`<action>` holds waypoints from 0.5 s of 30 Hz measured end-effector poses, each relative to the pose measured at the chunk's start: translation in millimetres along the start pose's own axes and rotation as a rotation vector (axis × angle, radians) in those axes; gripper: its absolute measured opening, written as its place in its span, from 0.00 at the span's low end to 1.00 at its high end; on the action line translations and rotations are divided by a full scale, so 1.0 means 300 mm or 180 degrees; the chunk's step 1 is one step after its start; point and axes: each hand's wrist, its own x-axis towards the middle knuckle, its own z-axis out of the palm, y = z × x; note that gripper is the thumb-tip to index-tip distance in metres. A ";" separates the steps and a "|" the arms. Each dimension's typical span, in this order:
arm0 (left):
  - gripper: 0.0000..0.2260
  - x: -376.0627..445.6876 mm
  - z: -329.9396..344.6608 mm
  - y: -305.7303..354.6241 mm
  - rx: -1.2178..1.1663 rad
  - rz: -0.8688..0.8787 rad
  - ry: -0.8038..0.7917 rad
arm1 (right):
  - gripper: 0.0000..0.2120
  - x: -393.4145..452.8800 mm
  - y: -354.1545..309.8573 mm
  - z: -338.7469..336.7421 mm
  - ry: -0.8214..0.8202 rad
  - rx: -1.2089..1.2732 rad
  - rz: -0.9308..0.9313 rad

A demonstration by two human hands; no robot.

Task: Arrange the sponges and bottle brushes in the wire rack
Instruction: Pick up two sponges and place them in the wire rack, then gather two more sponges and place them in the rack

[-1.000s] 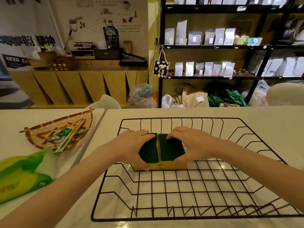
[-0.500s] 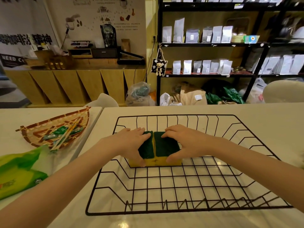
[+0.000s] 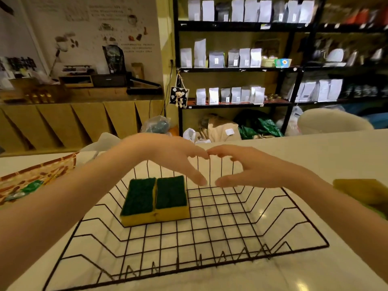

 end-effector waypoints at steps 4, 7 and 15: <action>0.31 0.093 -0.055 0.166 -0.0174 0.0511 0.0340 | 0.35 -0.153 0.085 -0.108 0.0426 0.0149 0.0282; 0.31 0.194 -0.043 0.299 -0.0236 0.0826 0.0546 | 0.33 -0.272 0.164 -0.168 0.0718 0.0179 0.0487; 0.33 0.454 0.048 0.660 -0.0389 0.1565 0.0846 | 0.34 -0.554 0.436 -0.245 0.1210 0.0120 0.1093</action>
